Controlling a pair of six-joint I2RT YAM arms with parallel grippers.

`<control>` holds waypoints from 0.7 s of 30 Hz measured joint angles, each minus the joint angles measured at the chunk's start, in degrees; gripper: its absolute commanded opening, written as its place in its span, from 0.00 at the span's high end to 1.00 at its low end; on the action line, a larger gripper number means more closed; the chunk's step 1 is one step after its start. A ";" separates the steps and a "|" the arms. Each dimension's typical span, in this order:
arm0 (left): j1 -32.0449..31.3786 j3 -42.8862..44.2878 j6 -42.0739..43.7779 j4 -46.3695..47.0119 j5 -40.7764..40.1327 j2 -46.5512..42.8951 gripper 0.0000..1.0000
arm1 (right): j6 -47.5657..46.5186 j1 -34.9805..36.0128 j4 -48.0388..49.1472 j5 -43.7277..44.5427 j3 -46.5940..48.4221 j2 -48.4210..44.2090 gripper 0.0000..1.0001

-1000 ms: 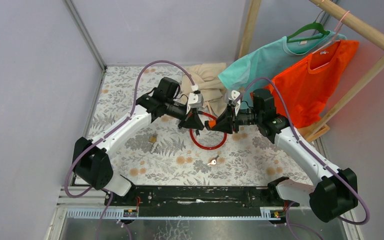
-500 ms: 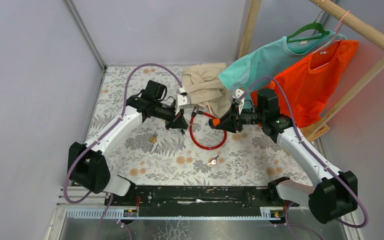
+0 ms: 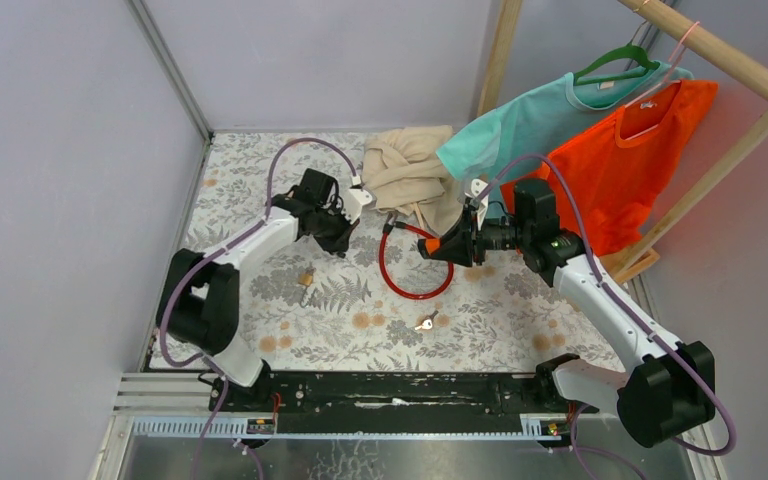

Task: Lock with the key
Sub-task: Place the key at the center of the board.

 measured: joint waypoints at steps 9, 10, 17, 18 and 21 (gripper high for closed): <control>0.37 1.86 -4.07 5.40 -7.04 9.31 0.95 | 0.70 0.00 0.28 0.94 -0.83 -0.44 1.00; 0.46 1.81 -4.55 6.14 -7.87 9.99 0.95 | 0.79 0.00 0.35 0.98 -0.90 -0.48 1.00; 0.79 1.60 -6.69 8.83 -9.27 11.37 0.80 | 1.36 0.00 1.38 1.03 -1.46 -0.57 1.00; 0.79 1.60 -6.97 9.14 -9.25 11.58 0.78 | 1.60 0.00 1.66 1.03 -1.57 -0.55 1.00; 0.79 1.60 -8.09 9.57 -8.66 12.61 0.69 | 2.38 -0.02 2.51 1.05 -2.05 -0.55 1.00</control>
